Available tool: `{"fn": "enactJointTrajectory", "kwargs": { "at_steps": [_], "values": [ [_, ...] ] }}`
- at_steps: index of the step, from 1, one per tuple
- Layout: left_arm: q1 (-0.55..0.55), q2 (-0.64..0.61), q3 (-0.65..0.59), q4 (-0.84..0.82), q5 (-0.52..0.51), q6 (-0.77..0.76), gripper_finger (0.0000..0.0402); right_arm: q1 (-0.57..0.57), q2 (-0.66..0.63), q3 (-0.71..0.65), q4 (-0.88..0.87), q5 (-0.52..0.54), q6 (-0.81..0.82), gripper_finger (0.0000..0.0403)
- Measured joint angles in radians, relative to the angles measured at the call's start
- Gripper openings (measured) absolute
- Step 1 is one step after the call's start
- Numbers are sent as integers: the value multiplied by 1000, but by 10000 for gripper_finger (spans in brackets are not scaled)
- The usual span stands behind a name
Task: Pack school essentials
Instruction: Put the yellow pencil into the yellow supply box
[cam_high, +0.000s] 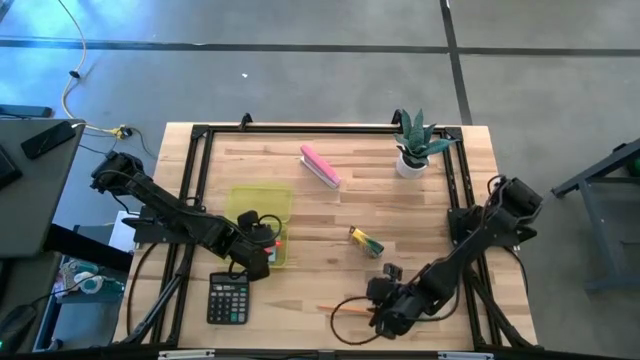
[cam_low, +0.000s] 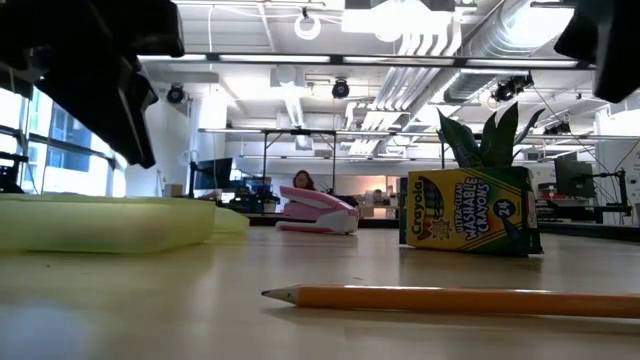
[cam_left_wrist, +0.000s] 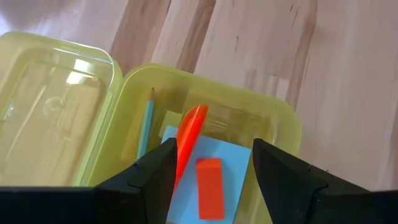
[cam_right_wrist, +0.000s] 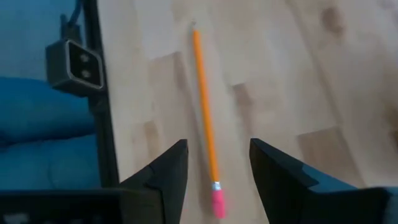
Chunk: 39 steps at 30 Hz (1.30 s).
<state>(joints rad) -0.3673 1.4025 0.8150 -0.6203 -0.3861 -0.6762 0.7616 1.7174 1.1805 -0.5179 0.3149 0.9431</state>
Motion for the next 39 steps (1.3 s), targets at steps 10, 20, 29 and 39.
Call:
{"fn": "enactJointTrajectory", "kwargs": {
  "at_steps": [10, 20, 29, 39],
  "values": [
    [0, 0, 0, 27, -14, 0, 195, 53, 90, 0, -7, -36, -26, 201],
    [1, 0, 0, 56, -13, 0, 195, 64, 174, 0, -20, -80, -71, 200],
    [1, 0, 0, 65, -18, 0, 195, 64, 214, 0, -23, -85, -44, 199],
    [1, 0, 0, 65, -18, 0, 195, 63, 221, 2, -29, -90, -22, 134]
  ]
}}
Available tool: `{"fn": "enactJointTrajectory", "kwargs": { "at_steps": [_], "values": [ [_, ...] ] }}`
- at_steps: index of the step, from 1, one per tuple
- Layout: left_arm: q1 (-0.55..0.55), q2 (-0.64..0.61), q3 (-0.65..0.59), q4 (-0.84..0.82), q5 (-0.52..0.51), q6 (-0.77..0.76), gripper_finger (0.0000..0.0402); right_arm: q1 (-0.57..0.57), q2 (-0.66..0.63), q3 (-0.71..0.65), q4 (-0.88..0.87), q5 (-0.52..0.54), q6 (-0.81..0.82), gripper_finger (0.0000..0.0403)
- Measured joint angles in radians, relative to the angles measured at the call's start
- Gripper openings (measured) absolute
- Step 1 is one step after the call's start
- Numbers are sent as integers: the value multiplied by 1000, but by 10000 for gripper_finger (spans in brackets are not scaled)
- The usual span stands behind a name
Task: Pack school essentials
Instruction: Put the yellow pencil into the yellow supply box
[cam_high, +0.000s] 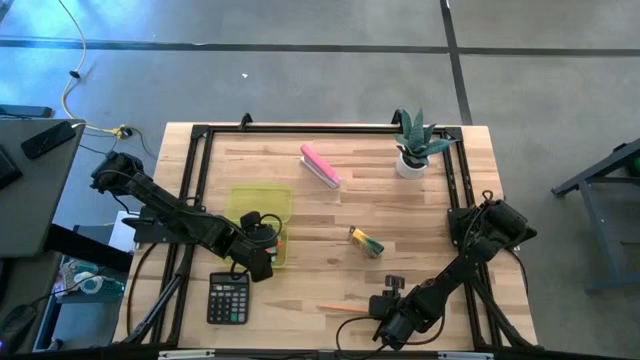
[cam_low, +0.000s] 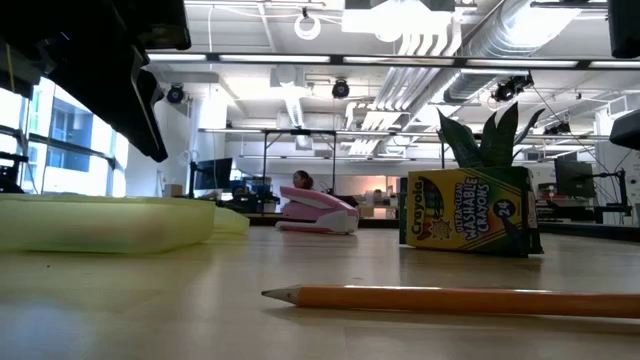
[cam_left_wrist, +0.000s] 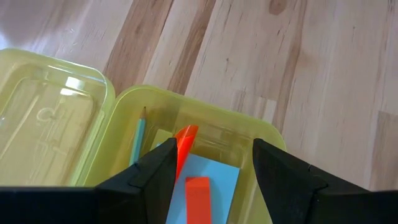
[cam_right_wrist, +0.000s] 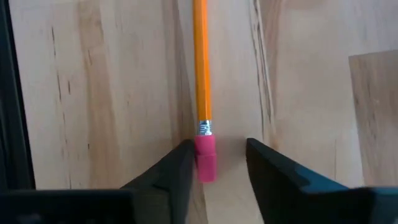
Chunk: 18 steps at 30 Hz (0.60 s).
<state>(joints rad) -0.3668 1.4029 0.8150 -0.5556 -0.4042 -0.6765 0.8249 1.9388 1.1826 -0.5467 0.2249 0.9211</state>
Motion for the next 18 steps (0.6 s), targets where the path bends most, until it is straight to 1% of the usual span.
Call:
{"fn": "enactJointTrajectory", "kwargs": {
  "at_steps": [6, 13, 18],
  "values": [
    [0, -6, 0, -5, 4, -21, 195, 0, 1, 1, -22, 0, 6, 79],
    [10, -74, 1, -55, 78, -37, 195, -3, 1, 1, -32, -10, 6, 43],
    [20, -147, 1, -141, 80, -38, 195, -8, 1, 1, -31, -17, 24, 16]
  ]
}}
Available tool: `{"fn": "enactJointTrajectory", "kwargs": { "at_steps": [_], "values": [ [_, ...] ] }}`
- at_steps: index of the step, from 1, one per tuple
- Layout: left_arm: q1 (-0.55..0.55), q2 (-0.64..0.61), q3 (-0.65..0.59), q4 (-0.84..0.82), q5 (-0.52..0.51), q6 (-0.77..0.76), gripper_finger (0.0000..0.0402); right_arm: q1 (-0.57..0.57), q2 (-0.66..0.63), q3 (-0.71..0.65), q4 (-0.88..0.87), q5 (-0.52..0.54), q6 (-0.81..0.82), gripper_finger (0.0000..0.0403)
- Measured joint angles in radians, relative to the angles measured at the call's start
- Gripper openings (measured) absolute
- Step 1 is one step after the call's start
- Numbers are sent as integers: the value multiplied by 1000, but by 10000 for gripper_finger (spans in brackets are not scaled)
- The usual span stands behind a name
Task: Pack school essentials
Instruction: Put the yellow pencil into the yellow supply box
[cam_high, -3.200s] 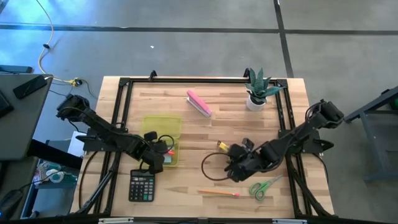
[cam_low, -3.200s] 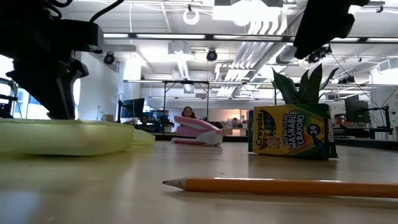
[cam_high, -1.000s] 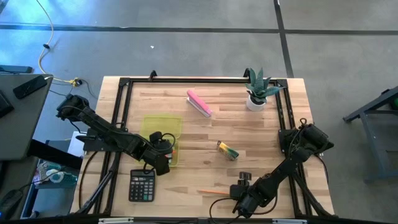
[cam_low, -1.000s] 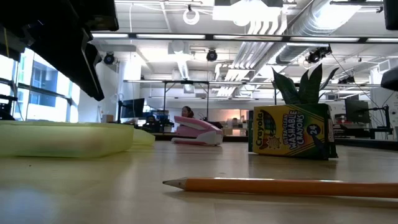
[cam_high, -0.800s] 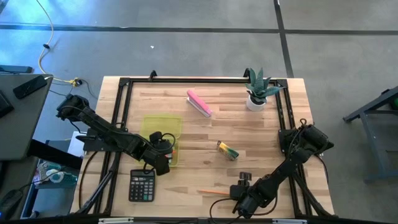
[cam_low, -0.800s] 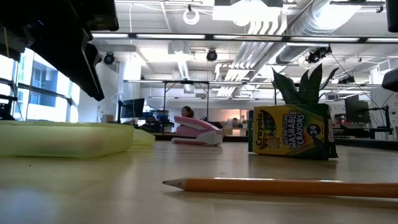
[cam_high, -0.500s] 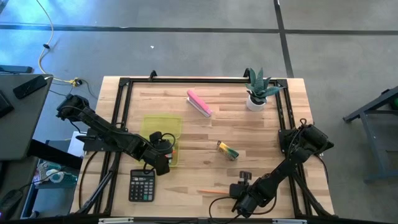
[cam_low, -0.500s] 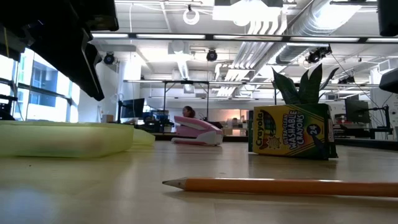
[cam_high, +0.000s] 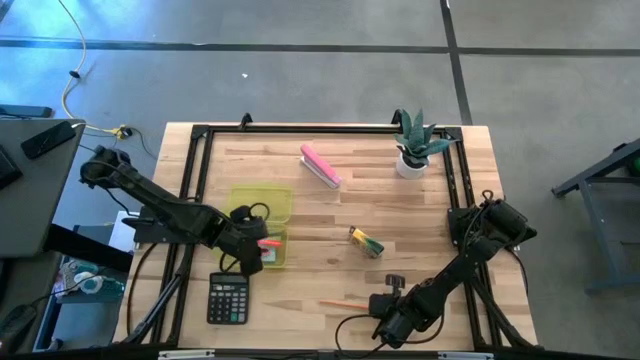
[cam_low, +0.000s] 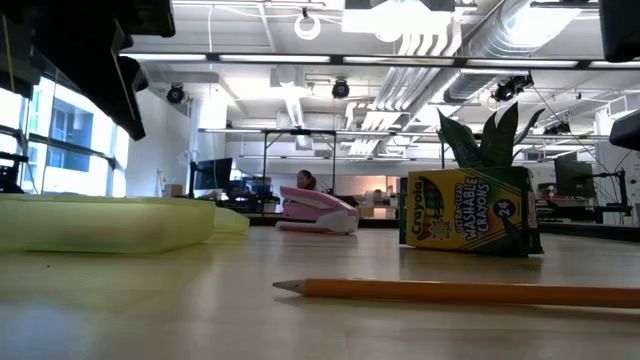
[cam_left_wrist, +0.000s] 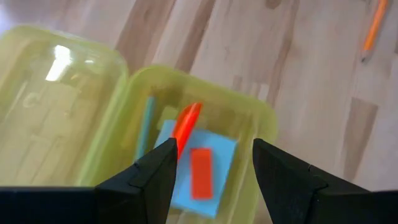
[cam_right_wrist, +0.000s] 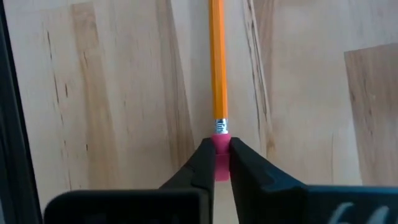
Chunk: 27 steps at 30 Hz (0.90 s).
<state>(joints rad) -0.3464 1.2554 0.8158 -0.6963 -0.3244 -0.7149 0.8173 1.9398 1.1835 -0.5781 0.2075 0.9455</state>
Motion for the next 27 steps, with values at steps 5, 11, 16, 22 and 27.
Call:
{"fn": "enactJointTrajectory", "kwargs": {
  "at_steps": [5, 11, 16, 22, 27],
  "values": [
    [6, -88, 0, -100, -22, 0, 195, -6, -1, 0, 3, -11, 23, 10],
    [6, -190, 0, -213, -98, -15, 195, -6, -12, 2, 23, -5, 24, 13],
    [6, -246, 0, -257, -152, -25, 195, -11, -16, 56, 26, 27, 17, 12],
    [6, -283, -1, -281, -162, -15, 195, -35, -17, 123, 13, 129, -40, 12],
    [6, -308, -1, -280, -161, -7, 195, -99, -17, 187, 10, 198, -125, 12]
  ]
}}
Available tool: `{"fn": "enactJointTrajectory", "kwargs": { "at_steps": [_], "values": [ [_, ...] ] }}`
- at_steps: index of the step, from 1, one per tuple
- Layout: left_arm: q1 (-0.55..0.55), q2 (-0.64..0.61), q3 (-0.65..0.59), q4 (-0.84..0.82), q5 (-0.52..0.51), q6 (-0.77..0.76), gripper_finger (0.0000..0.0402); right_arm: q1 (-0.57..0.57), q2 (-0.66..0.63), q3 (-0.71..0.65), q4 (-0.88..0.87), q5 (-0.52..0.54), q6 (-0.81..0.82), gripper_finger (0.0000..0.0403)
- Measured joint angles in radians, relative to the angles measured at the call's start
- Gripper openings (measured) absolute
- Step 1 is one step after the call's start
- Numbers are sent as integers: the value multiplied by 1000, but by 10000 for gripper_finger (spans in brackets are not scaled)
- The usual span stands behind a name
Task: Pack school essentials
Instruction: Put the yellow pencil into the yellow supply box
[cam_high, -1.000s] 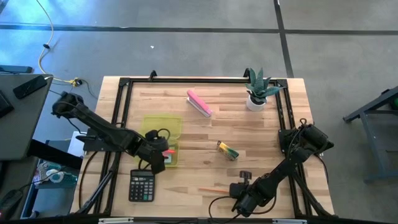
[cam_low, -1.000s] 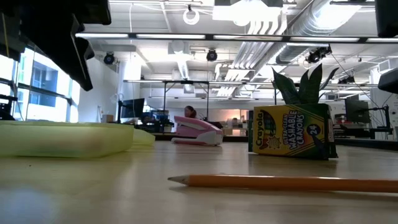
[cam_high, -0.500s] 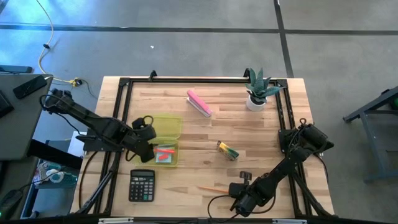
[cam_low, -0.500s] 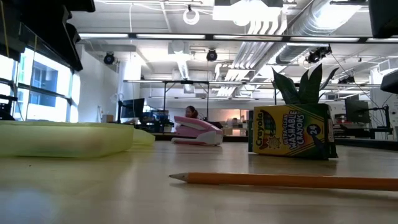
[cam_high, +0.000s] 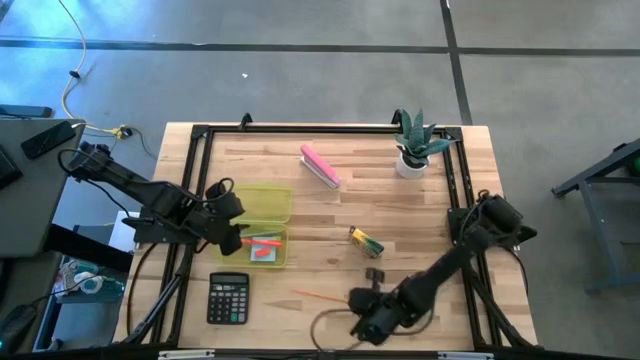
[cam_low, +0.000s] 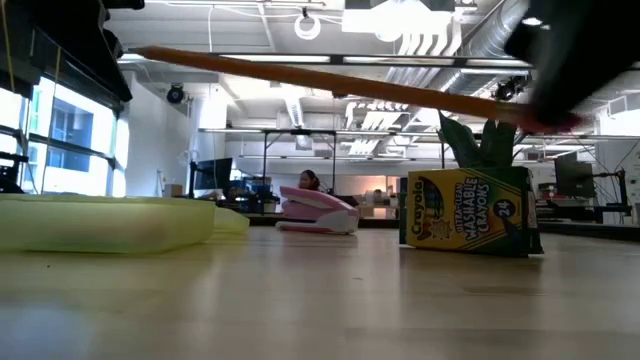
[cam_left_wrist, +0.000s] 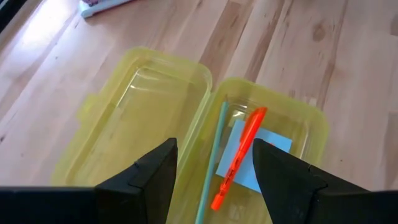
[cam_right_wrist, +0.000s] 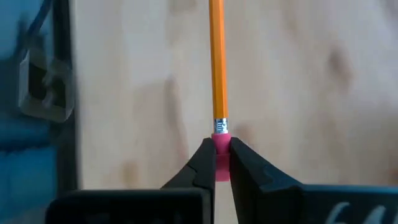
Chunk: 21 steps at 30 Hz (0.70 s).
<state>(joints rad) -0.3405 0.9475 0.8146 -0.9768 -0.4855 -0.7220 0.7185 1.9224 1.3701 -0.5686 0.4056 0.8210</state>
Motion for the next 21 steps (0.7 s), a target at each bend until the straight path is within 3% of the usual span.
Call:
{"fn": "enactJointTrajectory", "kwargs": {
  "at_steps": [8, 16, 21],
  "values": [
    [0, -25, 0, 1, -13, 0, 195, -174, 0, 85, -3, -2, -130, 12],
    [-1, -25, 0, 2, -128, 40, 195, -365, -2, 97, 127, -145, -200, 12],
    [-1, -26, 0, 3, -191, 90, 195, -442, -2, 97, 167, -178, -201, 12]
  ]
}}
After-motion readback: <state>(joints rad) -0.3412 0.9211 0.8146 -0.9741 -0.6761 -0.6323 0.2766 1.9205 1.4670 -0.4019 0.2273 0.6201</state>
